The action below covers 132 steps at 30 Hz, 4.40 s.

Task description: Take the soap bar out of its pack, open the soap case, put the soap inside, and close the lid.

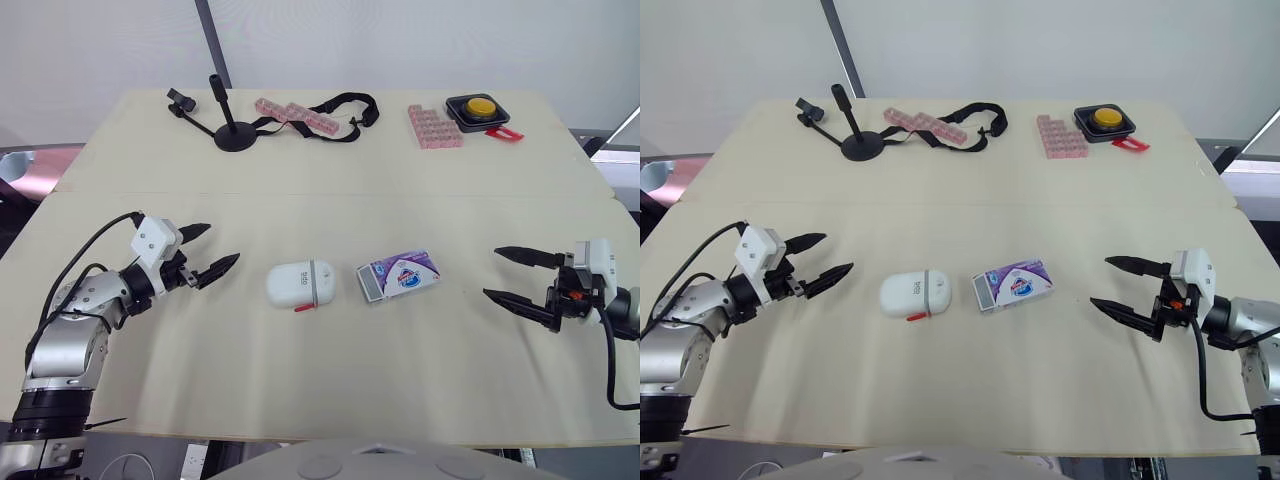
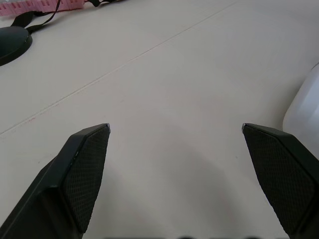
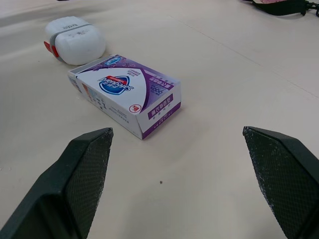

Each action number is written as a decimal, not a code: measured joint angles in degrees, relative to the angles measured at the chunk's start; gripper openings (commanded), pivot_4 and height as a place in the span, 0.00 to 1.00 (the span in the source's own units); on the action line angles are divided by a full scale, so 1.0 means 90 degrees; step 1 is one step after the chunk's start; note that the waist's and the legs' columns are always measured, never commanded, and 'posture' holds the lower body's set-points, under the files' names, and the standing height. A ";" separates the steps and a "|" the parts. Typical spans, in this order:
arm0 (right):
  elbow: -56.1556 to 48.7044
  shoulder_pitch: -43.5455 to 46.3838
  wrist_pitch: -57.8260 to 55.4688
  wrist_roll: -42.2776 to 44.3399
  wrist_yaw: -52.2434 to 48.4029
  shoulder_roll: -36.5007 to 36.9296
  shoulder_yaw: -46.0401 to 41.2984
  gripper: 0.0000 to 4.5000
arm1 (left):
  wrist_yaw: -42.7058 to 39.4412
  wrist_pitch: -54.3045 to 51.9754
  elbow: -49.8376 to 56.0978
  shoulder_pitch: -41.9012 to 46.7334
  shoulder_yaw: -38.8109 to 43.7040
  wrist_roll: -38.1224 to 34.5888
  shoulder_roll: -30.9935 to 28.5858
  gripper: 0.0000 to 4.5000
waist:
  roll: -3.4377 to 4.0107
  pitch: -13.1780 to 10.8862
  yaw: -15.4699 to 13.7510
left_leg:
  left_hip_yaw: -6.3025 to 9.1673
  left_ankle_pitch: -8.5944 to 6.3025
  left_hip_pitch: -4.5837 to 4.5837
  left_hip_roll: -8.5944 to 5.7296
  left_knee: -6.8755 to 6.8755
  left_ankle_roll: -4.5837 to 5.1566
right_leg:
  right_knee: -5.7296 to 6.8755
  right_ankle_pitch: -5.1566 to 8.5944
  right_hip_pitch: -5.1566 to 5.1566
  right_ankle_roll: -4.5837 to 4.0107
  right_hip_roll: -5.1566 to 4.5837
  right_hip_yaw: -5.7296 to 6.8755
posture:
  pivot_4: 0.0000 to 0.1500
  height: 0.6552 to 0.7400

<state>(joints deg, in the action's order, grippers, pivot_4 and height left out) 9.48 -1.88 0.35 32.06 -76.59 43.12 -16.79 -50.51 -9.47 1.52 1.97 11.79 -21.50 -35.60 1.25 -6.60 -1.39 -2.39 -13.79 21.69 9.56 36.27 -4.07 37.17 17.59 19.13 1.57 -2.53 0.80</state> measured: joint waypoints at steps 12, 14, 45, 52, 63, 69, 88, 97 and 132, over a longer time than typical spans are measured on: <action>-0.0238 -0.0329 -0.0005 -0.0050 0.0031 0.0135 -0.0071 0.99 | -0.0531 0.0032 -0.0065 -0.0021 -0.0136 -0.0158 0.0025 1.00 | 0.0000 0.0000 0.0002 | 0.0000 0.0002 -0.0002 0.0000 -0.0002 0.0004 | 0.0001 0.0001 -0.0001 -0.0002 0.0000 0.0000 | 1.00 1.00; -0.0241 -0.0327 -0.0041 -0.0050 0.0046 0.0139 -0.0071 0.99 | -0.0547 0.0031 -0.0066 -0.0021 -0.0136 -0.0159 0.0025 1.00 | 0.0000 0.0000 0.0000 | 0.0001 0.0002 -0.0001 0.0000 -0.0002 0.0004 | 0.0001 0.0001 0.0000 -0.0001 -0.0001 0.0000 | 1.00 1.00; -0.0184 0.0826 -0.0134 -0.0728 -0.0643 0.1019 0.0728 0.99 | -0.1524 -0.0509 0.0735 0.0052 -0.0189 -0.1050 -0.0220 1.00 | 0.0000 0.0000 0.0005 | 0.0000 0.0004 -0.0006 0.0001 -0.0007 0.0010 | 0.0005 -0.0003 0.0000 0.0005 0.0005 0.0000 | 1.00 1.00; 0.0034 0.2414 0.0077 -0.1582 -0.1033 0.1077 0.1948 0.99 | -0.1802 0.0096 0.1294 -0.0546 -0.0477 -0.0991 -0.0015 1.00 | 0.0001 -0.0001 0.0011 | -0.0004 0.0005 -0.0005 0.0001 -0.0005 0.0011 | 0.0012 -0.0004 0.0003 0.0007 0.0006 0.0000 | 1.00 1.00; 0.0661 0.3983 0.0384 -0.2289 -0.1307 0.0492 0.3188 0.99 | -0.1850 0.0933 0.1844 -0.1789 -0.0806 -0.0790 0.0245 1.00 | 0.0001 -0.0001 -0.0013 | -0.0012 0.0005 -0.0001 0.0018 -0.0004 0.0011 | 0.0022 -0.0002 0.0016 0.0003 0.0008 0.0000 | 1.00 1.00; 0.0803 0.4233 0.0388 -0.2569 -0.1343 0.0380 0.3645 0.99 | -0.1808 0.1094 0.1946 -0.1881 -0.0949 -0.0703 0.0246 1.00 | 0.0001 -0.0001 0.0009 | -0.0026 0.0006 0.0000 0.0024 -0.0002 0.0012 | 0.0035 -0.0002 0.0034 0.0003 0.0011 -0.0013 | 1.00 1.00; 0.1904 0.4788 0.1080 -0.3080 -0.1395 -0.0217 0.4439 0.99 | -0.1534 0.1392 0.2000 -0.2182 -0.1134 -0.0564 0.0290 1.00 | 0.0000 0.0000 -0.0012 | -0.0194 0.0020 0.0035 0.0098 0.0037 -0.0019 | 0.0118 -0.0004 0.0106 0.0006 0.0049 -0.0060 | 1.00 1.00; 0.1755 0.4786 0.1083 -0.2960 -0.1399 -0.0060 0.4589 0.99 | -0.1408 0.1392 0.1992 -0.2184 -0.1185 -0.0545 0.0298 1.00 | -0.0001 0.0000 -0.0035 | -0.0199 0.0020 0.0037 0.0102 0.0048 -0.0037 | 0.0124 -0.0005 0.0105 0.0009 0.0069 -0.0068 | 1.00 1.00; 0.1635 0.4533 0.1066 -0.2930 -0.1393 -0.0025 0.4442 0.74 | -0.1106 0.1194 0.2097 -0.2047 -0.1328 -0.0547 0.0315 1.00 | -0.0002 0.0001 -0.0138 | -0.0219 0.0023 0.0037 0.0103 0.0048 -0.0086 | 0.0126 -0.0007 0.0104 0.0012 0.0077 -0.0087 | 1.00 1.00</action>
<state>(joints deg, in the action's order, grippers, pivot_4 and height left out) 24.19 38.92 9.95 5.69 -89.13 42.89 23.19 -60.46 1.28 20.39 -16.45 -0.16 -26.42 -32.77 1.23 -6.59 -2.63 -4.36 -13.59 22.02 10.49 36.70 -4.84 38.31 17.53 20.07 1.67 -1.84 0.02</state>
